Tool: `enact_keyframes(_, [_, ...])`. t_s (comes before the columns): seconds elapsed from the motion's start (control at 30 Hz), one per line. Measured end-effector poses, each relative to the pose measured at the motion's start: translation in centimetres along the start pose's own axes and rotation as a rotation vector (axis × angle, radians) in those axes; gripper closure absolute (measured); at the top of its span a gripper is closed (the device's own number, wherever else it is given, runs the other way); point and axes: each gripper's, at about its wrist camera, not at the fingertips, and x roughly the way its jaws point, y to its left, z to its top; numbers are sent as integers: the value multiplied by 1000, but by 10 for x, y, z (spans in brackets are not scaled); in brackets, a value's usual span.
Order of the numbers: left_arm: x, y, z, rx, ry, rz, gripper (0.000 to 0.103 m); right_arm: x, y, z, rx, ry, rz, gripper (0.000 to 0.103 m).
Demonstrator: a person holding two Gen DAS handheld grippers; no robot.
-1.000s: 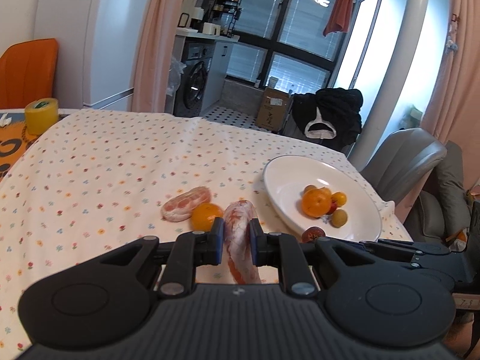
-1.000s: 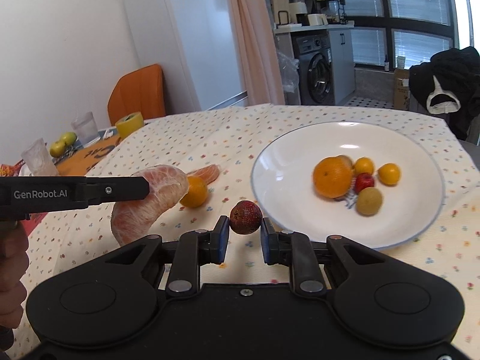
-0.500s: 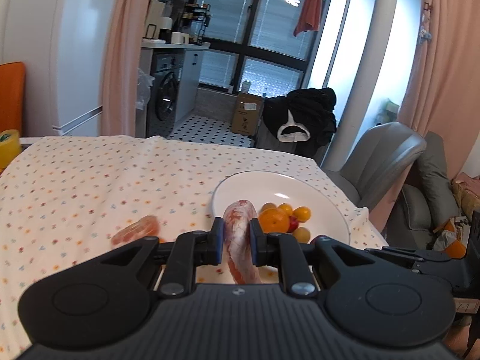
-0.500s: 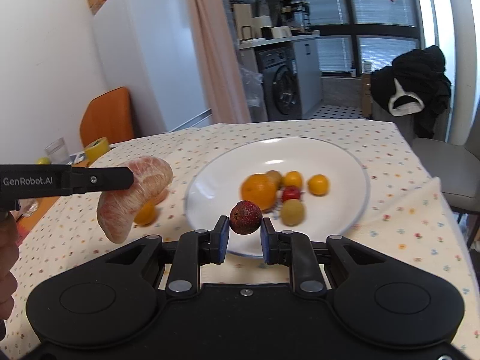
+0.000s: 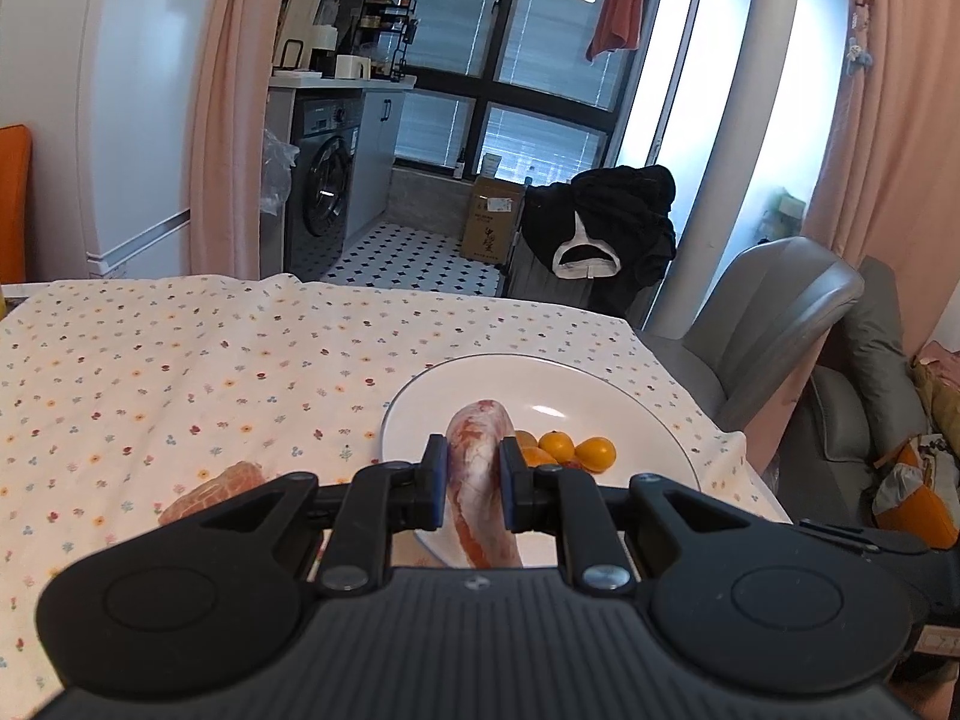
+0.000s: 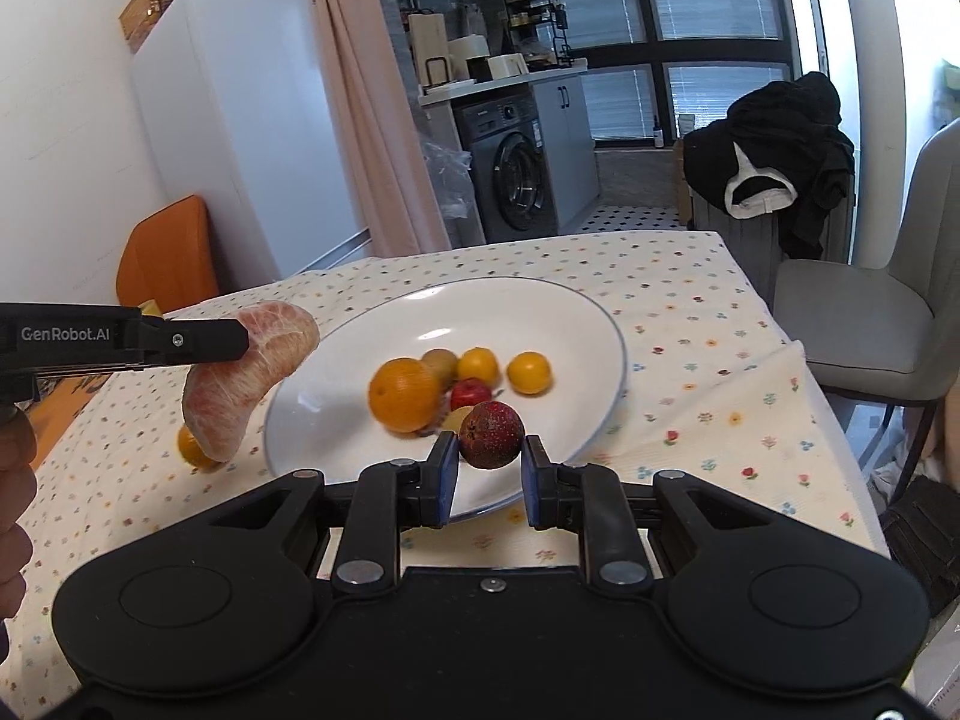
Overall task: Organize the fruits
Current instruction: 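Carry the cherry with the right tool while the left places the grapefruit segment on the plate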
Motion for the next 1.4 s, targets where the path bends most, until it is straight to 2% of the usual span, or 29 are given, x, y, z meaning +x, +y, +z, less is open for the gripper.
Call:
enact_keyframes(0.23, [19,-3,3,-5,14,30,87,7,-8,3,15,-1,4,82])
enact_keyframes(0.33, [25,-5,2,-1,26,34,87,8,-11,4,31,-8,14,74])
enact_keyframes(0.47, [32,-5,-1,-12,49,38,86,6,-13,4,46,-11,34,72])
enact_keyframes(0.83, [16,-3,-3,8,47,59,77,0,-2,1,36,-8,47,61])
enact_keyframes(0.9, [12,0,-5,3,45,64,66,-2,-1,0,35,-8,47,59])
enact_keyframes(1.03, [1,6,-5,-4,34,79,54,-5,5,0,27,-12,47,53])
enact_keyframes(1.27, [-20,17,-6,3,-7,117,25,-6,19,1,9,-13,58,47])
enact_keyframes(1.4, [-32,24,-6,11,-25,134,19,-8,28,2,6,-15,65,41])
